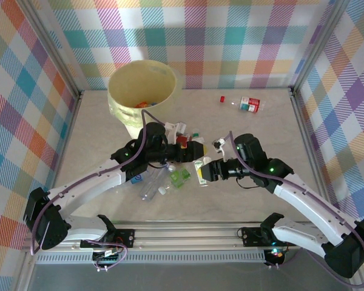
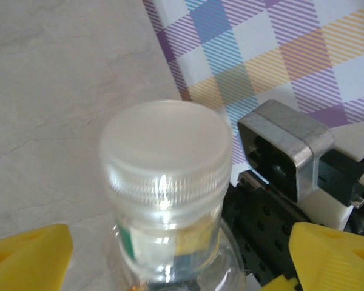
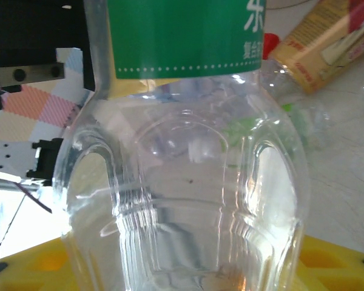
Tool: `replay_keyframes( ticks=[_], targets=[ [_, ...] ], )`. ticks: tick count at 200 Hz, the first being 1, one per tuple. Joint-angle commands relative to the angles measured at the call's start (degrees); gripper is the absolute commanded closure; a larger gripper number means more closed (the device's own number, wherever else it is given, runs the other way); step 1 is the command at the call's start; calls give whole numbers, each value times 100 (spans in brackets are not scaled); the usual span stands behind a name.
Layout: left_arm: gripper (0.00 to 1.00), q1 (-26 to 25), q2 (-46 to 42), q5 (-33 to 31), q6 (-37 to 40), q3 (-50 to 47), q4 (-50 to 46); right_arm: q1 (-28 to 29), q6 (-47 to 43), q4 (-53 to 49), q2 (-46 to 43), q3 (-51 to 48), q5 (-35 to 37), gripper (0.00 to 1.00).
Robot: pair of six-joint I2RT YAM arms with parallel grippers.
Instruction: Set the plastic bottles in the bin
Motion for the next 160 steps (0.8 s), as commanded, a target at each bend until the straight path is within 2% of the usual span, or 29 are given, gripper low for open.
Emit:
replay_keyframes(
  ticks=[1,19,39,89,123,133,147,160],
  targets=[
    [14,-116,-16,78,-70,-5,386,16,-96,290,31,158,-522,43],
    [20,-140,43,109,-71,11,443,20,-110,314,12,131,-581,43],
    [33,-165,64,98,-74,21,510,17,-120,280,30,128,-628,43],
    [55,-193,73,82,-14,83,496,23,-138,260,51,88,-619,42],
    [61,-203,9,29,51,87,484,23,-147,269,42,62,-595,42],
    [63,-205,-10,19,82,83,478,23,-145,269,20,53,-573,37],
    [64,-197,-62,-28,104,87,425,23,-146,269,-32,53,-534,22],
    [64,-204,-134,-192,199,152,205,23,-148,257,-115,36,-480,17]
  ],
)
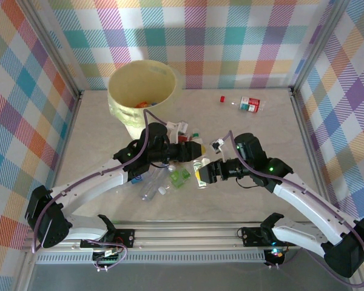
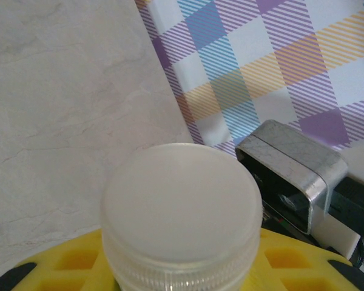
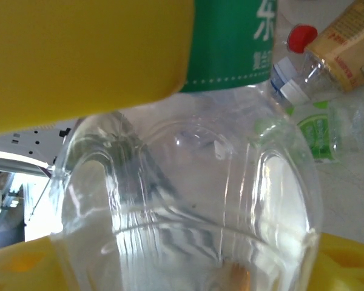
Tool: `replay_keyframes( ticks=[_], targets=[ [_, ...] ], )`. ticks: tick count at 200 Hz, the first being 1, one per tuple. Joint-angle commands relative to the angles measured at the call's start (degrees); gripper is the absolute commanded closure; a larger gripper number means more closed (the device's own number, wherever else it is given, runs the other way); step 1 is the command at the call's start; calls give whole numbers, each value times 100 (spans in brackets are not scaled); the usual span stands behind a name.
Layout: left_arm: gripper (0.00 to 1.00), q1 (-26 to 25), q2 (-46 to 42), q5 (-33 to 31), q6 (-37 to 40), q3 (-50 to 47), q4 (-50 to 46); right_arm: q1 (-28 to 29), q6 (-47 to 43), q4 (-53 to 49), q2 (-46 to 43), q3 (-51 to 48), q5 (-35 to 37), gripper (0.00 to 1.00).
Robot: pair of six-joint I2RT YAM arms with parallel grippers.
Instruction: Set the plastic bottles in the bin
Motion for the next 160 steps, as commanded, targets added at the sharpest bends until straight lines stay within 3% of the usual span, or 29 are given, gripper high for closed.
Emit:
replay_keyframes(
  ticks=[1,68,160],
  targets=[
    [64,-115,-241,-102,217,161,-18,21,-110,168,-151,35,-25,16],
    [65,-35,-257,-1463,1540,1729,-2592,21,-405,-101,-1031,303,585,0],
    [64,774,1043,-1961,2749,4761,-4476,21,-1291,428,-1538,1294,1747,0]
  ],
)
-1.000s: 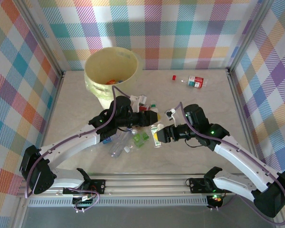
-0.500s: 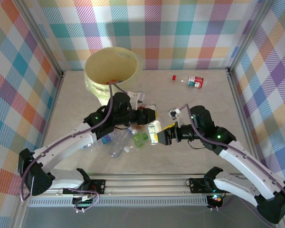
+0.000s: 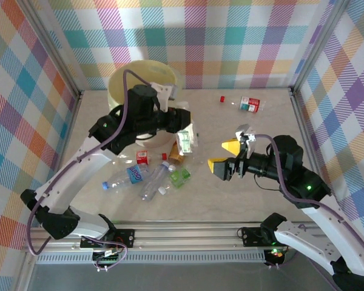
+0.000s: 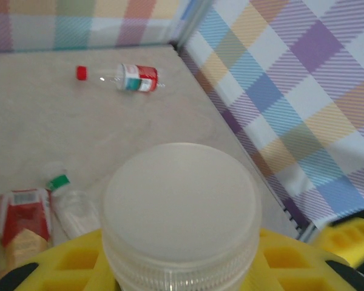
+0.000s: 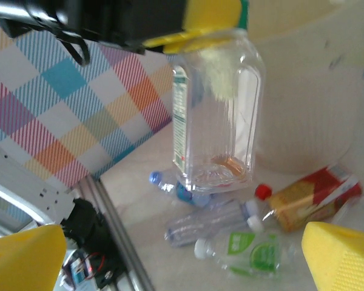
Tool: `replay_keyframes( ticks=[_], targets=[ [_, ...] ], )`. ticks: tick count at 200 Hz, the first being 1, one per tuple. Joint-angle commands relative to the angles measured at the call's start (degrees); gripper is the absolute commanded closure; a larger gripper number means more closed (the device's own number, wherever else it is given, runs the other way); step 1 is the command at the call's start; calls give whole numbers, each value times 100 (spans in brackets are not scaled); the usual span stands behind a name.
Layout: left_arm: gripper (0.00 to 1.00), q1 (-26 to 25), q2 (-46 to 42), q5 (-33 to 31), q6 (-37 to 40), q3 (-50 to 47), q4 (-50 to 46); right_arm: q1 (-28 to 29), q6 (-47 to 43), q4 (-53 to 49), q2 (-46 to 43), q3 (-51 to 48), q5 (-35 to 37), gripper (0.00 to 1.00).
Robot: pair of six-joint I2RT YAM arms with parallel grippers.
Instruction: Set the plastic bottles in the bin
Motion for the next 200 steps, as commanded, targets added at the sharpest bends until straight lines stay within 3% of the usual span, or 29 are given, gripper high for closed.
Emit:
replay_keyframes(
  ticks=[1,39,76,124,154,200],
  targets=[
    [64,272,333,-240,489,756,-720,21,-426,418,-69,286,499,0],
    [64,853,941,-354,688,2003,-1128,100,-619,734,166,624,774,0],
    [63,1521,1306,-187,594,2702,-1019,675,-971,1120,450,670,1636,0],
    [63,2445,1370,101,151,2802,-442,1773,-1620,1589,896,571,3030,0],
    [62,2834,1442,-41,103,2799,-202,2194,-1892,1869,1123,553,3486,0],
    [62,3187,1855,294,14,2770,-25,2558,-2120,1981,1391,636,3756,0]
  ],
)
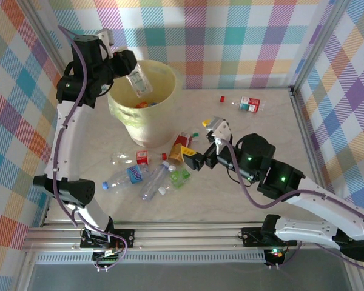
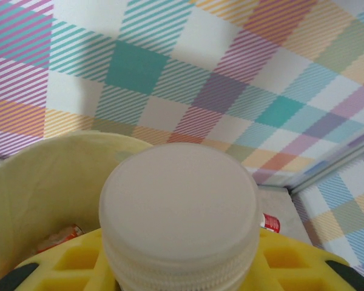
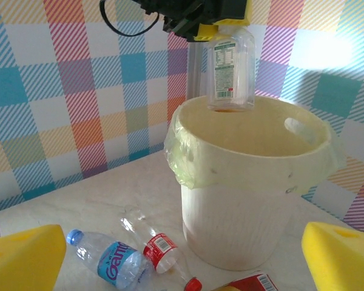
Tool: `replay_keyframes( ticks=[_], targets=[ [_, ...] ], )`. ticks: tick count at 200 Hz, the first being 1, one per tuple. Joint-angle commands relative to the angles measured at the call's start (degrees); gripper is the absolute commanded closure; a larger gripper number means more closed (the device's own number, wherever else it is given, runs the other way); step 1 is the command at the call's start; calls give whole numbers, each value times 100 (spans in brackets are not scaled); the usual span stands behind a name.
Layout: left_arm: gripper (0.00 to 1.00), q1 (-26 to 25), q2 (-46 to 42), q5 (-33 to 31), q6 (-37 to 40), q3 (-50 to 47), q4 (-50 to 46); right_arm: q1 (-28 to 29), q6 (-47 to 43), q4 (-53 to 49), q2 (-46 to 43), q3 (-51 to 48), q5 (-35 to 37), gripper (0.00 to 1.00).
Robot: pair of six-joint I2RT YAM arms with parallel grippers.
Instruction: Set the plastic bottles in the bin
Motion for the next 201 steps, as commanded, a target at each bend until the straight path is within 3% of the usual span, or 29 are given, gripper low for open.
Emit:
replay_keyframes(
  ticks=[1,96,133,187,201],
  targets=[
    [61,114,281,239,-90,89,309,138,-277,350,45,96,333,0],
    [60,125,1009,700,-213,-468,374,201,24,-107,26,66,589,0],
    [57,123,1110,601,-269,-762,290,201,126,-253,3,4,642,0],
    [44,117,1196,518,-284,-684,19,200,406,-544,-151,-200,691,0],
    [36,124,1178,508,-279,-616,-47,203,466,-673,-227,-249,721,0]
  ],
)
